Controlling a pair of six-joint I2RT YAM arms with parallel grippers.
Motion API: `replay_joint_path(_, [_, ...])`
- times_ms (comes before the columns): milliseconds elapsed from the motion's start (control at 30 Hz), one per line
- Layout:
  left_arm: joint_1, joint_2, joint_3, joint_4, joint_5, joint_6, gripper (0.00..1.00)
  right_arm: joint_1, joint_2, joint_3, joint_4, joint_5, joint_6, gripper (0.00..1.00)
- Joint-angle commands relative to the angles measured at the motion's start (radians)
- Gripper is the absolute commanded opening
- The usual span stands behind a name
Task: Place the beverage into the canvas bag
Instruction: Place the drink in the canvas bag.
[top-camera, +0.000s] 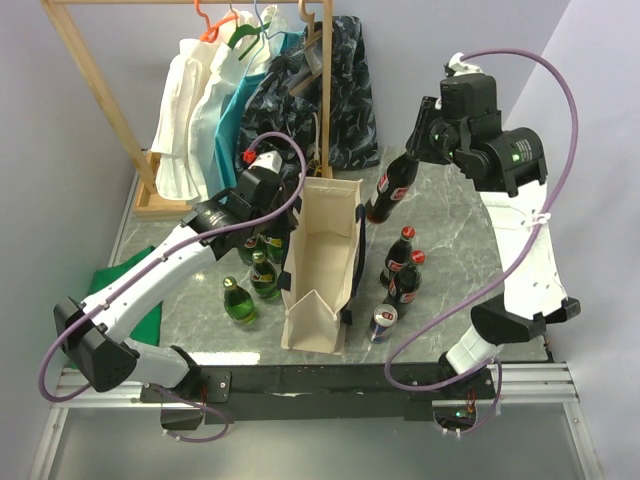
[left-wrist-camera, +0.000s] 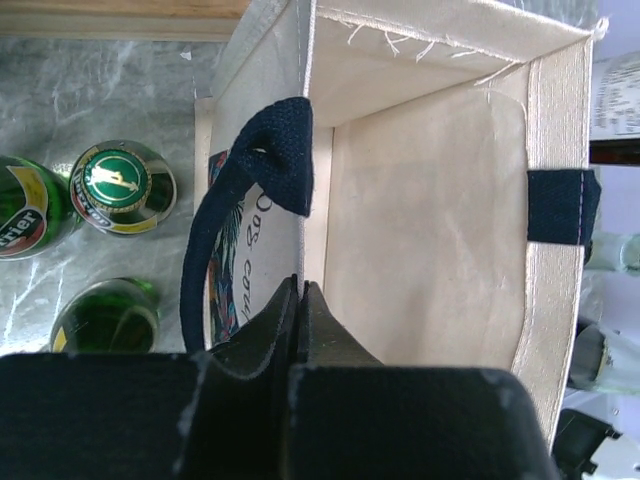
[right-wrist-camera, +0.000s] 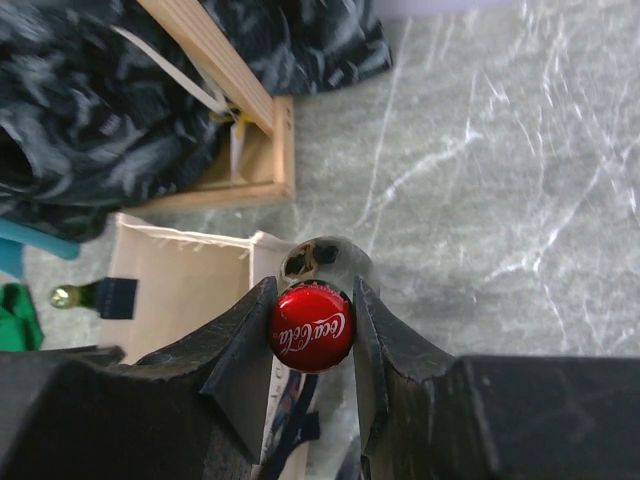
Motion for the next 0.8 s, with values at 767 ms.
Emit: replay_joint_path(767, [-0.004,0.038,0.008,0.061,-0.075,-0.039,0.01,-0.009,-0.191,0.086,0.528,-0.121,0.009,0.0])
